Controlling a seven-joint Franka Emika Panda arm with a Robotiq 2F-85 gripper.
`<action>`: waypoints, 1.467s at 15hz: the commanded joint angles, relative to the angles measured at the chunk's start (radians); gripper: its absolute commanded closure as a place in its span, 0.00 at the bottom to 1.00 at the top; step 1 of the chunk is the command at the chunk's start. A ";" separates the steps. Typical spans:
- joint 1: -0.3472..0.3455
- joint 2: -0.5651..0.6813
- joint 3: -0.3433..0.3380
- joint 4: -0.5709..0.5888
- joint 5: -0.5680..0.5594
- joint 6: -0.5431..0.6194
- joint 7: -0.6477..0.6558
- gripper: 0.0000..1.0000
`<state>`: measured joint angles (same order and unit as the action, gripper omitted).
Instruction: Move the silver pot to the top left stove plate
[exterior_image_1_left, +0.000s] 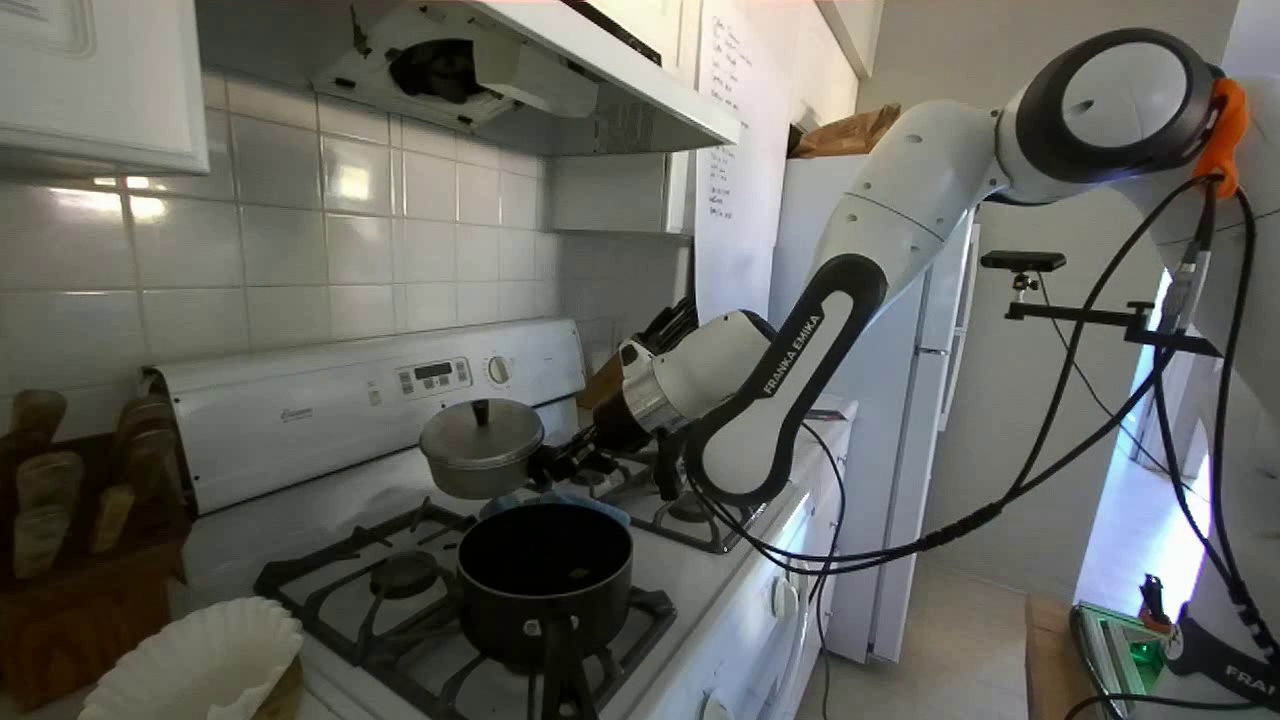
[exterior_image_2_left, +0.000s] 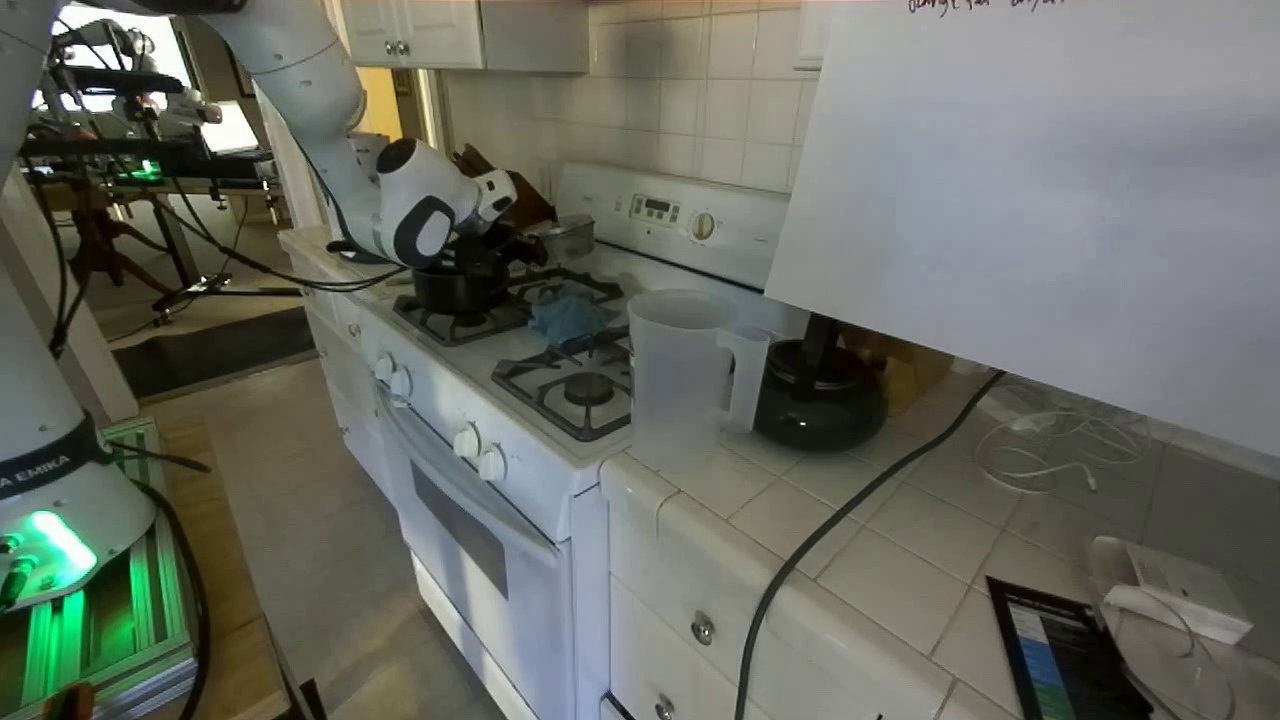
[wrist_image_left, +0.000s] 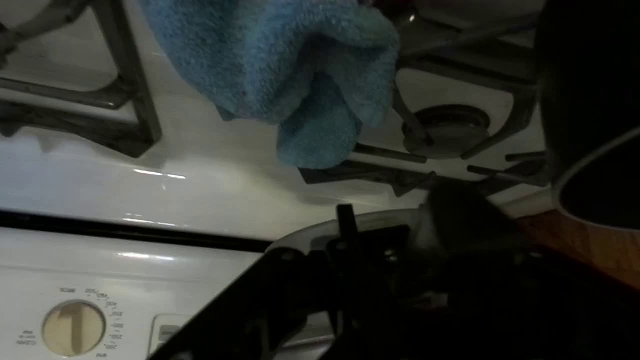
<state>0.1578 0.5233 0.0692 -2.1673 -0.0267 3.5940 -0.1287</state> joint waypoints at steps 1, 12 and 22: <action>-0.157 0.066 0.130 0.074 -0.153 0.060 0.082 0.89; -0.578 0.156 0.498 0.105 -0.459 -0.243 0.158 0.89; -0.387 0.147 0.331 0.215 -0.342 -0.392 -0.032 0.89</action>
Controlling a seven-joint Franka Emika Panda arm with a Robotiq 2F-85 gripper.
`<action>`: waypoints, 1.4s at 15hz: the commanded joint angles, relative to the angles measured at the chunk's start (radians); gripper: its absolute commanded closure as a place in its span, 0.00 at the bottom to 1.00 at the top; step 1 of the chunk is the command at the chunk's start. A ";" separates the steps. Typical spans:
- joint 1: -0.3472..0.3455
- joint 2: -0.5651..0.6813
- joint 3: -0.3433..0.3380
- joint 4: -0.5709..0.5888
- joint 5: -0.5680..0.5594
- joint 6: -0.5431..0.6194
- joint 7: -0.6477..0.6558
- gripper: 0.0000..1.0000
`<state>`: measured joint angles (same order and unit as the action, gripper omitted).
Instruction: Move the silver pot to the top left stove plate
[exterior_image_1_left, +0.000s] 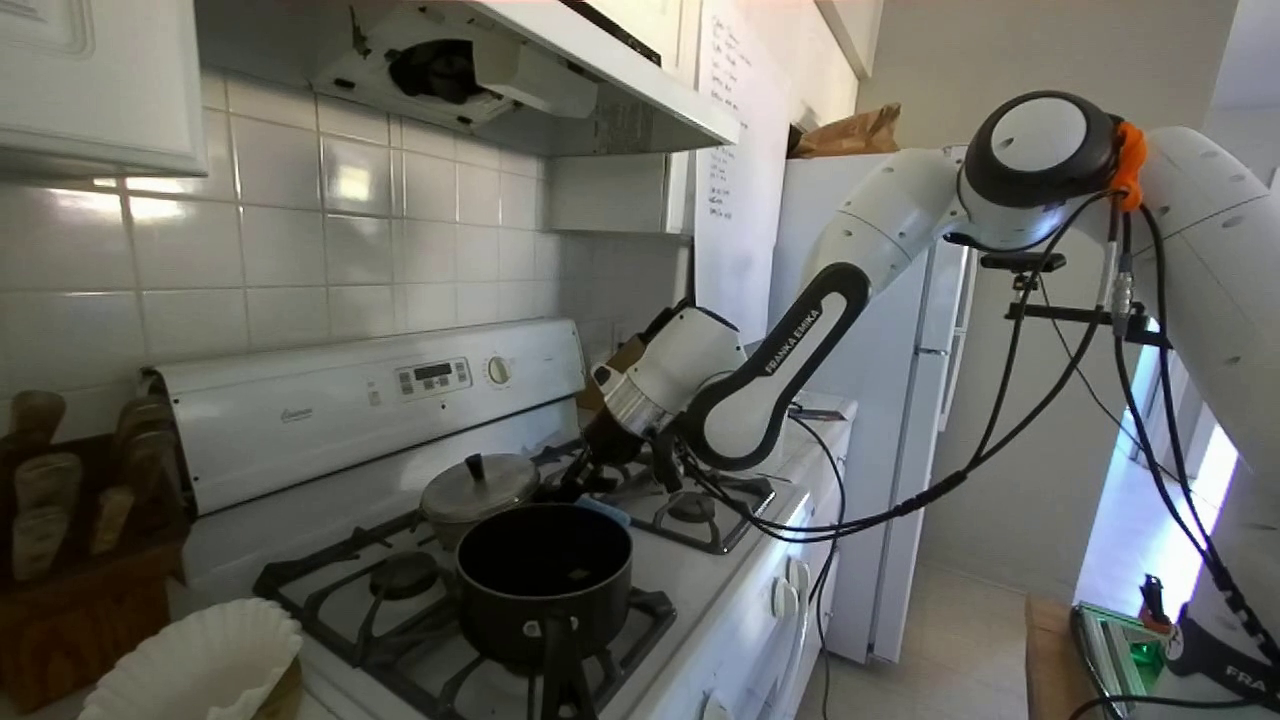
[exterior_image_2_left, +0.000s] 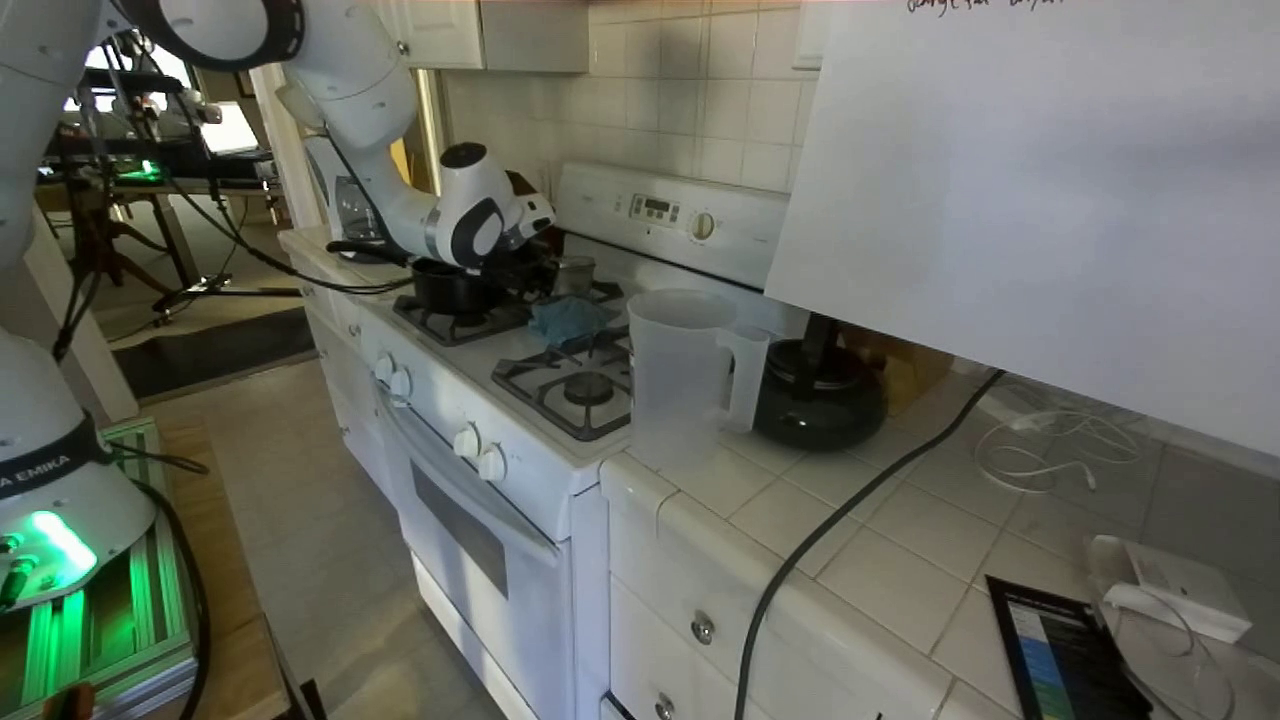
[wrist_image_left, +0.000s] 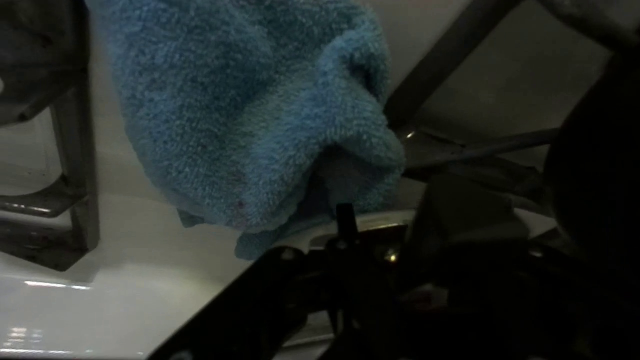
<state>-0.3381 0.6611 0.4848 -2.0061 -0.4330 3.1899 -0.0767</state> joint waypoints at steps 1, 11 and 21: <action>0.141 0.019 -0.112 0.066 0.074 0.033 -0.103 0.89; 0.161 0.163 -0.088 0.185 0.056 0.174 -0.105 0.89; 0.094 0.309 0.027 0.290 0.044 0.183 -0.104 0.89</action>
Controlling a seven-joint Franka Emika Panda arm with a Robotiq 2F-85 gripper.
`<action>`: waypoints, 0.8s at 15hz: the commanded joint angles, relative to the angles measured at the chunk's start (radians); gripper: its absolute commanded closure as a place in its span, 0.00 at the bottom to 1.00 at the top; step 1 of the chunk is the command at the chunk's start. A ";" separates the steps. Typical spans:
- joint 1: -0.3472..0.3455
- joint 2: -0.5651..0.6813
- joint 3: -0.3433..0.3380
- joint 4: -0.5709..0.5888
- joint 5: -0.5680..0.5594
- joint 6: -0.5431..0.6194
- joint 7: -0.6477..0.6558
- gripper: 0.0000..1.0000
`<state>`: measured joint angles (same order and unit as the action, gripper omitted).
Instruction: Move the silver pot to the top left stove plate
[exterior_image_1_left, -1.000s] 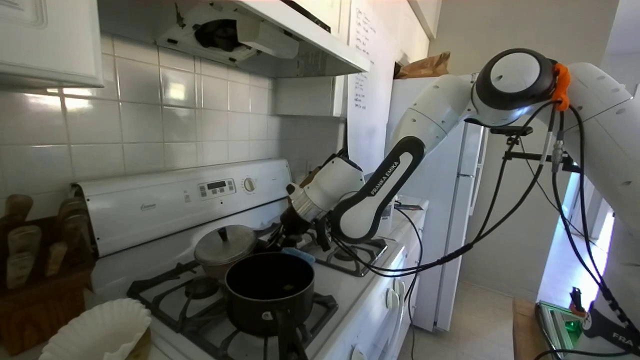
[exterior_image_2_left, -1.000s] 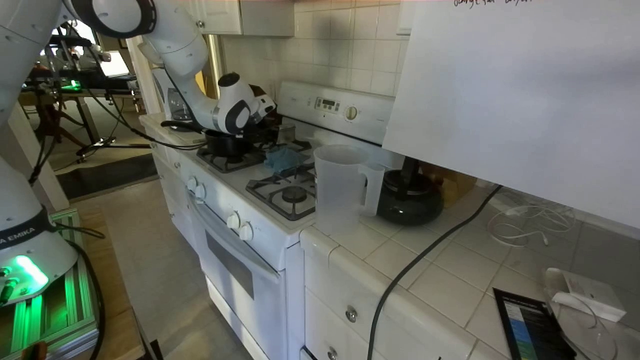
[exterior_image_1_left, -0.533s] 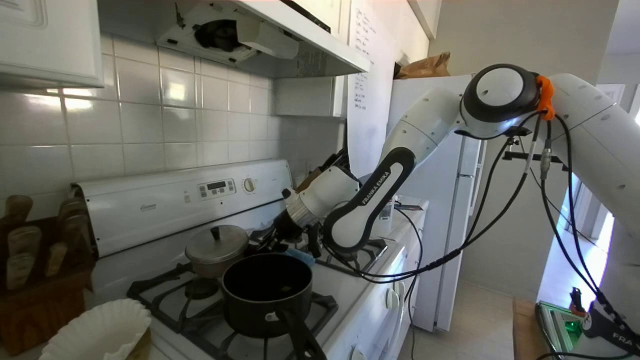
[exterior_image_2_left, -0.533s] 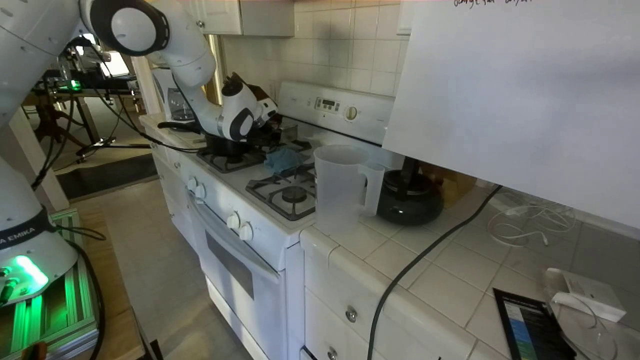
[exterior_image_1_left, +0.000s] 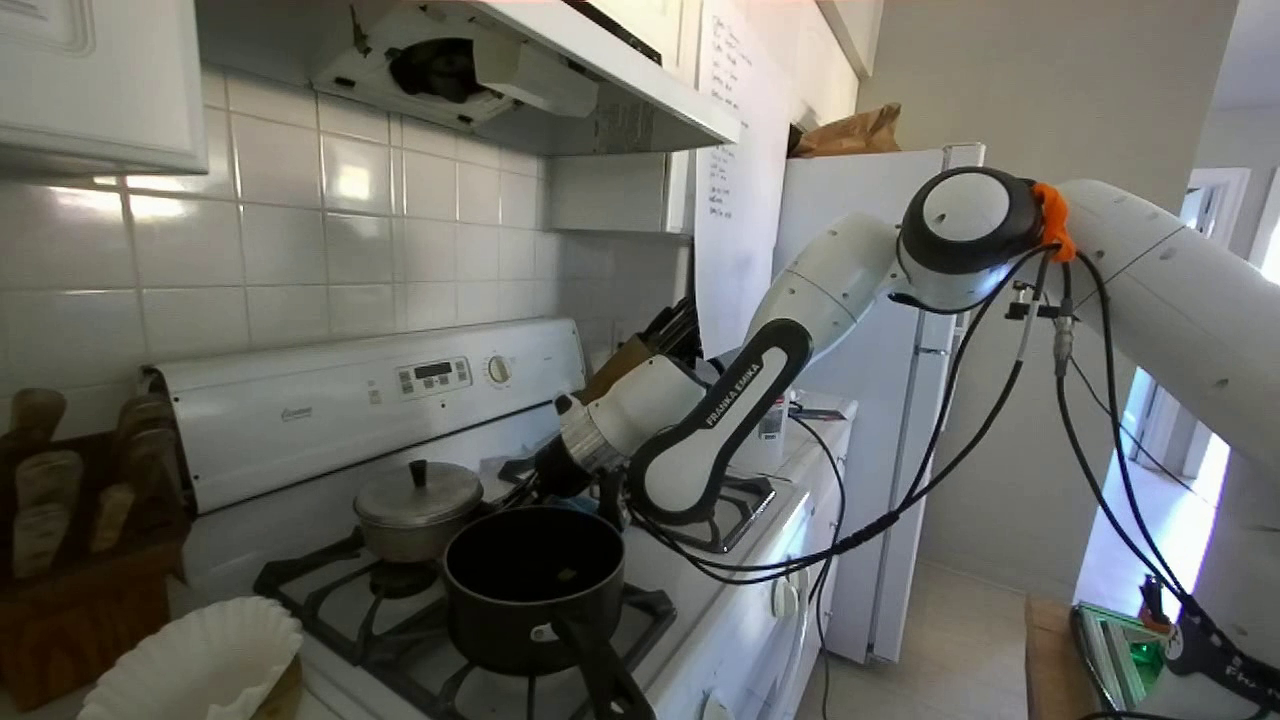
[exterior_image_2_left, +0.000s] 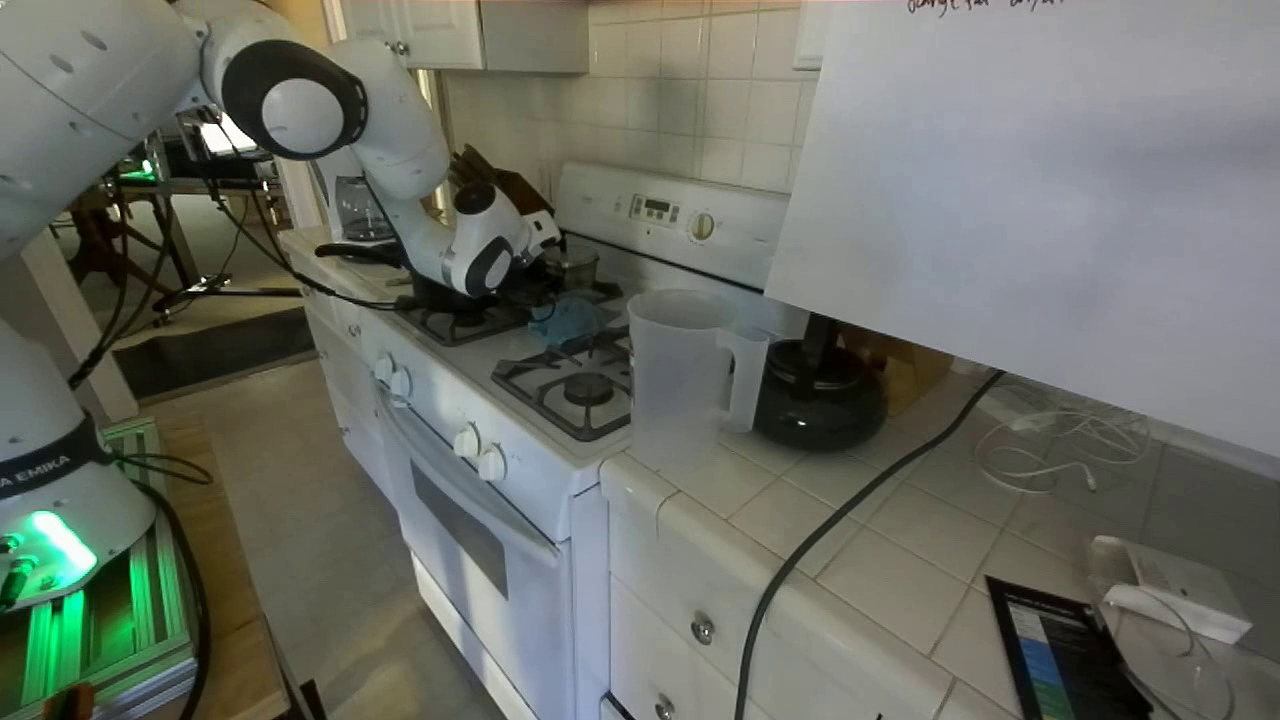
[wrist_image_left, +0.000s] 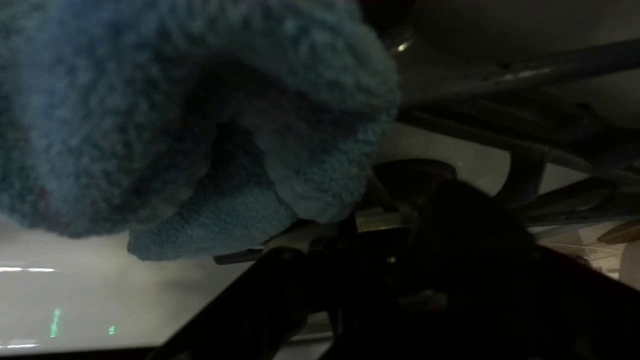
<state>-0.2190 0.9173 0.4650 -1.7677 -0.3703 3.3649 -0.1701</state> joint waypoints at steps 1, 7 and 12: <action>-0.022 0.054 0.047 0.052 -0.013 0.008 -0.008 0.39; 0.015 -0.019 0.002 -0.023 0.045 0.019 0.047 0.03; 0.086 -0.162 -0.080 -0.183 0.160 0.011 0.136 0.00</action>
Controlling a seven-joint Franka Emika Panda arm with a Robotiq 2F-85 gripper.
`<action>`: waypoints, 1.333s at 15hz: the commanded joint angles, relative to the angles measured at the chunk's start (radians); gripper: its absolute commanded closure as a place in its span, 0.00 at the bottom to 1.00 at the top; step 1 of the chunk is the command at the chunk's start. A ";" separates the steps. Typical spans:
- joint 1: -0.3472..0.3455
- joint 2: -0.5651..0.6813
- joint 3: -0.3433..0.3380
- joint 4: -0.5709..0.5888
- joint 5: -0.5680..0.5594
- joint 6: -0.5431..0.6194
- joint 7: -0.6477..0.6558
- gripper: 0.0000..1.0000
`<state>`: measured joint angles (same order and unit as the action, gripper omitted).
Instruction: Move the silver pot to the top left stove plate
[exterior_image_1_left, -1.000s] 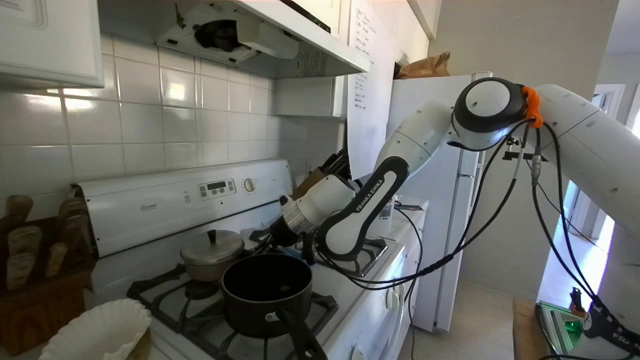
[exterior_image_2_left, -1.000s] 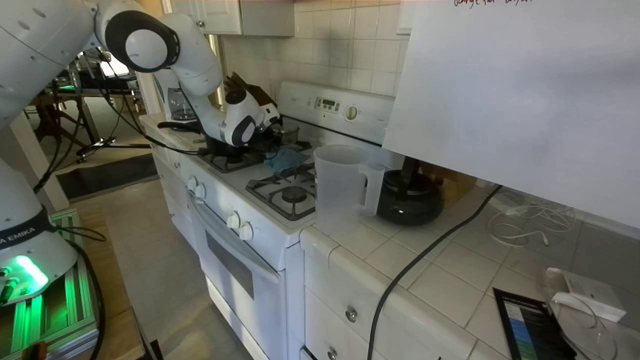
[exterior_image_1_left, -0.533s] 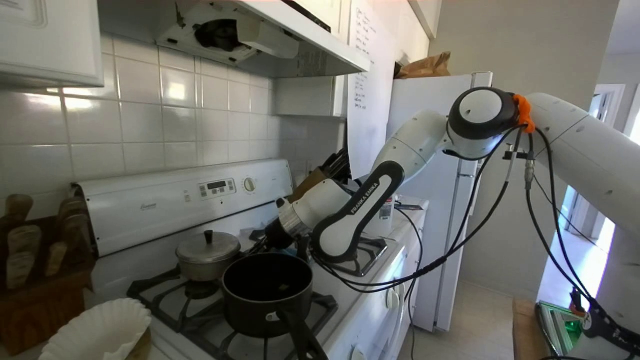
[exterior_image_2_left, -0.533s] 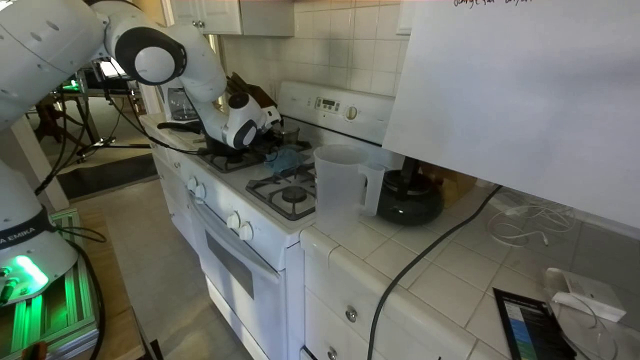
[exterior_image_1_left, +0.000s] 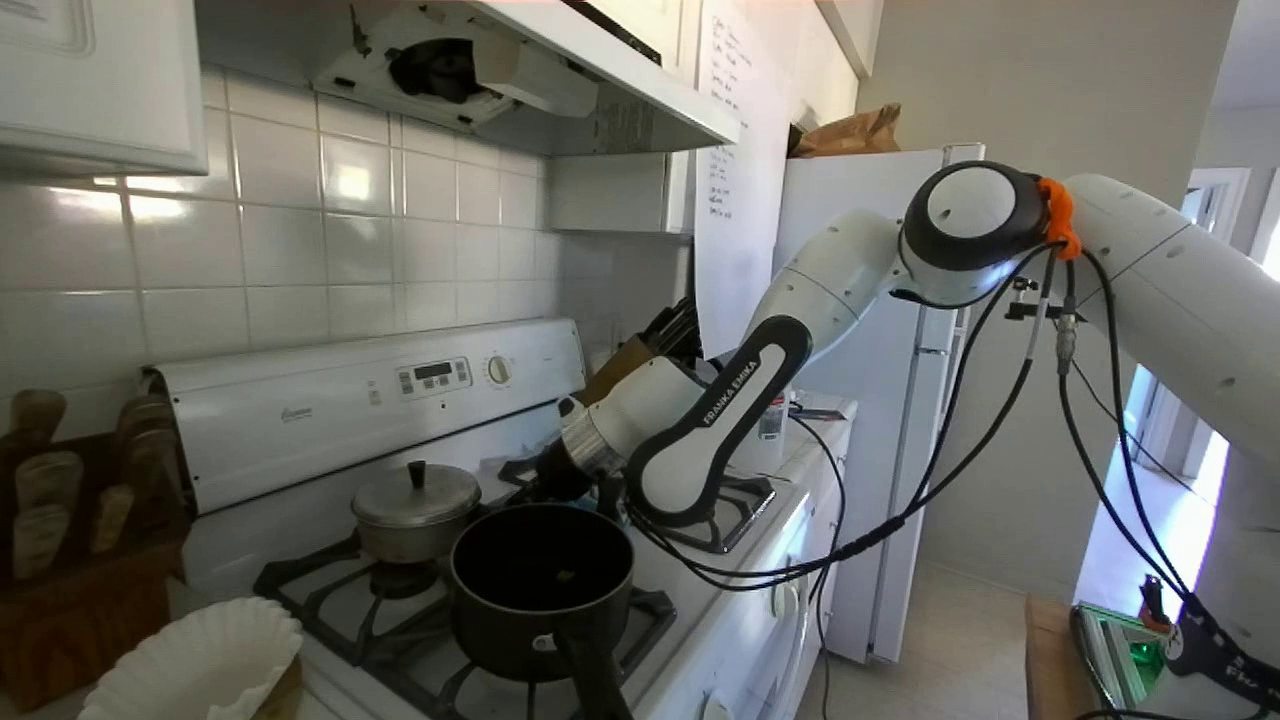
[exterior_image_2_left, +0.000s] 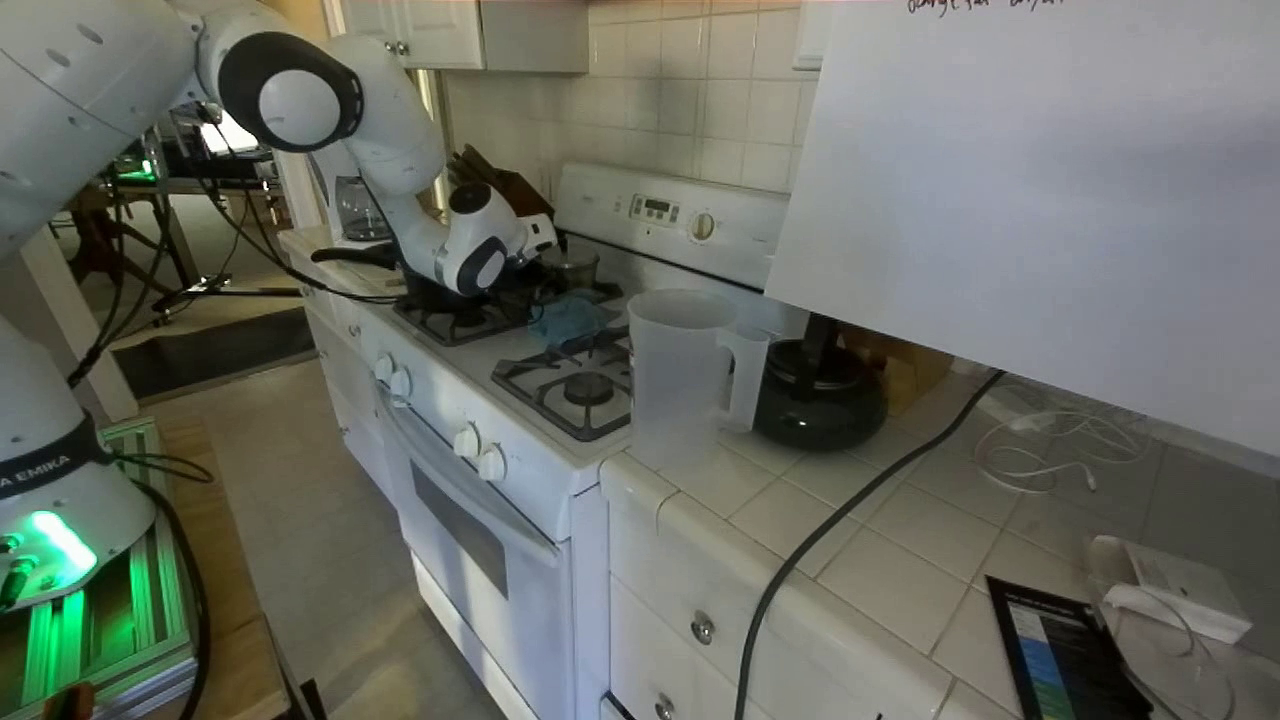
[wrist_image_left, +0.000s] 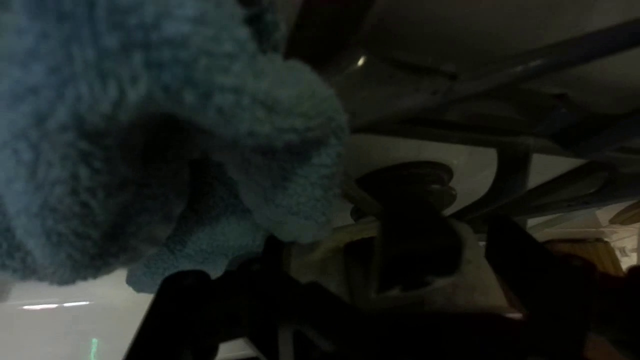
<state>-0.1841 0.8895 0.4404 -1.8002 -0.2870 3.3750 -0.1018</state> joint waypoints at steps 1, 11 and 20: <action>0.107 -0.189 -0.119 -0.195 0.125 0.023 0.093 0.00; 0.842 -0.559 -0.845 -0.518 0.827 0.052 -0.091 0.00; 1.551 -0.663 -1.506 -0.716 0.812 -0.478 -0.015 0.00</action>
<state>1.1710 0.3139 -0.8951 -2.4367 0.6384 3.0338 -0.2103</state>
